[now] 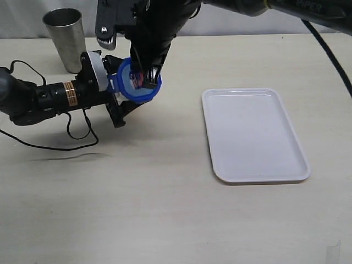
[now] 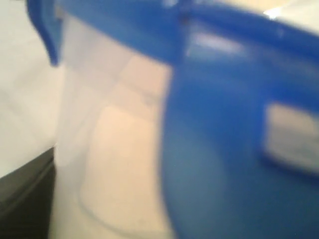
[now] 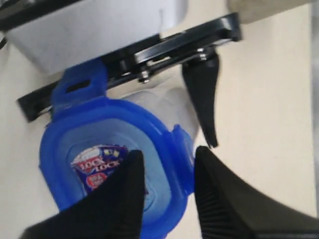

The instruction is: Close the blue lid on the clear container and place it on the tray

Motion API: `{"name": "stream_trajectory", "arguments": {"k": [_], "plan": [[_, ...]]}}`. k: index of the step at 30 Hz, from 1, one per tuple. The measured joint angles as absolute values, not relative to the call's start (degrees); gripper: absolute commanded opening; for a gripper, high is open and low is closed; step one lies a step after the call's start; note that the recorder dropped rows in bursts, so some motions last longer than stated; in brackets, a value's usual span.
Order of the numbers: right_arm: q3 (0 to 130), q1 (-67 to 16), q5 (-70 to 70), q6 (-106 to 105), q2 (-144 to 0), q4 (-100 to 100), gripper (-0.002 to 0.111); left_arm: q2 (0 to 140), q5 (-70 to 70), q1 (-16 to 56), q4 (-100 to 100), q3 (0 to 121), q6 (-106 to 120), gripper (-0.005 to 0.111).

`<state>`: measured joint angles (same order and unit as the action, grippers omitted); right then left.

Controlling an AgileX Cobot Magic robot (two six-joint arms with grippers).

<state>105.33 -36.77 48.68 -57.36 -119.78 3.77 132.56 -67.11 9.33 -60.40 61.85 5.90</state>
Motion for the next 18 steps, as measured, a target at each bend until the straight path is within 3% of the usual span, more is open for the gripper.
{"name": "stream_trajectory", "arguments": {"k": [4, 10, 16, 18], "plan": [[104.9, -34.6, 43.4, -50.1, -118.6, 3.6, 0.025, 132.6, -68.9, 9.4, -58.0, 61.8, -3.5, 0.000], [104.0, -32.6, 41.9, -37.9, -116.9, 2.9, 0.025, 131.9, -69.4, 9.5, -58.6, 61.6, -13.9, 0.000], [104.0, -32.6, 44.2, -33.4, -114.8, 13.6, 0.005, 130.3, -67.8, 9.6, -59.7, 61.5, -19.6, 0.000], [104.0, -32.6, 46.3, -33.2, -115.3, 16.6, 0.005, 130.2, -67.5, 9.6, -60.2, 61.5, -20.2, 0.000]]}}
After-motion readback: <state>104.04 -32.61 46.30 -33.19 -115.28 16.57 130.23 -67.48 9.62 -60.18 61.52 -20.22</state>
